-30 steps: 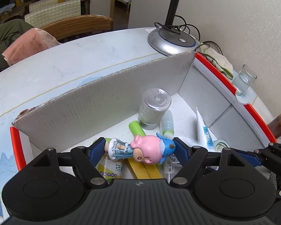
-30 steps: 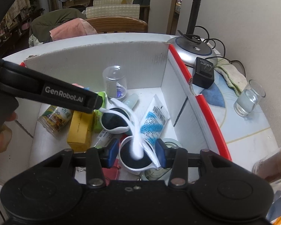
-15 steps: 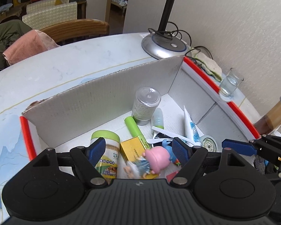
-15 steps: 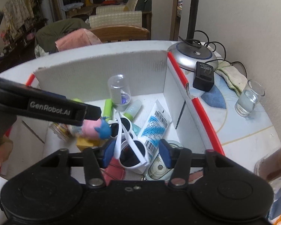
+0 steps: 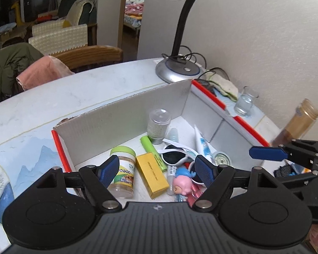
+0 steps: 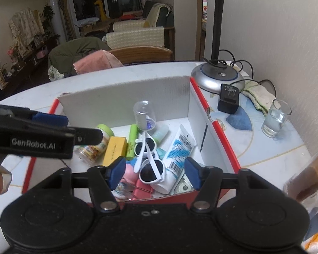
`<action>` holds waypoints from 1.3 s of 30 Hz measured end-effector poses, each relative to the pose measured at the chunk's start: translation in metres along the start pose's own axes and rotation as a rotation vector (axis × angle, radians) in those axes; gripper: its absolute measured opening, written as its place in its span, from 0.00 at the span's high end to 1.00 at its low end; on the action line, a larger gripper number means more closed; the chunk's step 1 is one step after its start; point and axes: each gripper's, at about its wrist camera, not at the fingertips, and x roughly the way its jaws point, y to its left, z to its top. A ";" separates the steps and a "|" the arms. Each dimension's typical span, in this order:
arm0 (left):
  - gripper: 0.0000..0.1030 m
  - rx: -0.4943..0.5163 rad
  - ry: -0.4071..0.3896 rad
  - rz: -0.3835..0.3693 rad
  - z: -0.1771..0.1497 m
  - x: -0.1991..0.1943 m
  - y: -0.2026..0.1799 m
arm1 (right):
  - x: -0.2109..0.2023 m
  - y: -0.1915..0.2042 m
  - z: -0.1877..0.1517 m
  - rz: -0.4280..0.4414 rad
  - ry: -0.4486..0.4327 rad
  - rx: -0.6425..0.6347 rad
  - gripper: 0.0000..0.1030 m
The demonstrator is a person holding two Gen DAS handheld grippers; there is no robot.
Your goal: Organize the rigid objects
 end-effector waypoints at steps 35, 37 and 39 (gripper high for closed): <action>0.00 0.110 -0.170 0.066 -0.063 -0.118 -0.005 | -0.109 0.030 -0.028 0.148 -0.255 0.077 0.00; 0.00 0.100 -0.178 0.045 -0.066 -0.124 -0.006 | -0.113 0.032 -0.031 0.145 -0.264 0.076 0.00; 0.00 0.094 -0.181 0.033 -0.068 -0.128 -0.007 | -0.117 0.033 -0.033 0.141 -0.270 0.079 0.00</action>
